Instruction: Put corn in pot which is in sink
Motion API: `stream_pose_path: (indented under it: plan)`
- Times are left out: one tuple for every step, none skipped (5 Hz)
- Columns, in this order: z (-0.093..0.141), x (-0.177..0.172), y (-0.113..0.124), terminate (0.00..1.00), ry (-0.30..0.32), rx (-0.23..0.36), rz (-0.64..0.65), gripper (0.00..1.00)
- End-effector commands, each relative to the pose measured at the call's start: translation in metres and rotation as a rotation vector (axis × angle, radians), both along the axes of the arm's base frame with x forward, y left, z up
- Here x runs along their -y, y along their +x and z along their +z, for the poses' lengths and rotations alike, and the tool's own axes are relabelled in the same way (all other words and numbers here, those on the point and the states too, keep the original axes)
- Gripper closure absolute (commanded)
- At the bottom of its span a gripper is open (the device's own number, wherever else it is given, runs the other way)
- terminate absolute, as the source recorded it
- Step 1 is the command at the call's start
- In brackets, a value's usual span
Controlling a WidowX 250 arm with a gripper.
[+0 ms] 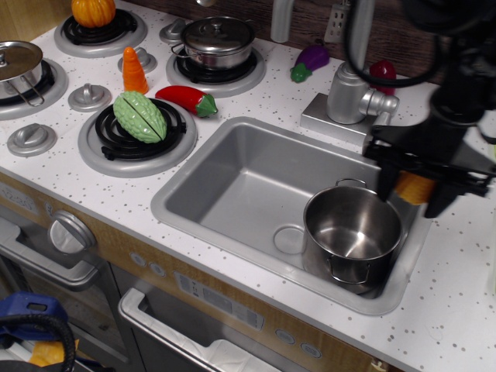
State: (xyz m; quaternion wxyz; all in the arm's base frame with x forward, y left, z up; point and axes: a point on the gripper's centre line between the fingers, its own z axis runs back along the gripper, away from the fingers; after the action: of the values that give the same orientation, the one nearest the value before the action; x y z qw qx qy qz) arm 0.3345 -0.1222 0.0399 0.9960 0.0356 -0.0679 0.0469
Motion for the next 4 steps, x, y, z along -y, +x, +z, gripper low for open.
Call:
stream_pose_path:
  plan:
    - [0.018, -0.019, -0.003, 0.00, -0.042, 0.069, -0.004, 1.00]
    - [0.009, -0.030, -0.006, 0.00, -0.074, 0.071, -0.010, 1.00]
    - [0.000, -0.034, -0.005, 0.00, -0.092, 0.089, -0.044, 0.00]
    - [0.000, -0.034, -0.005, 0.00, -0.092, 0.089, -0.044, 0.00]
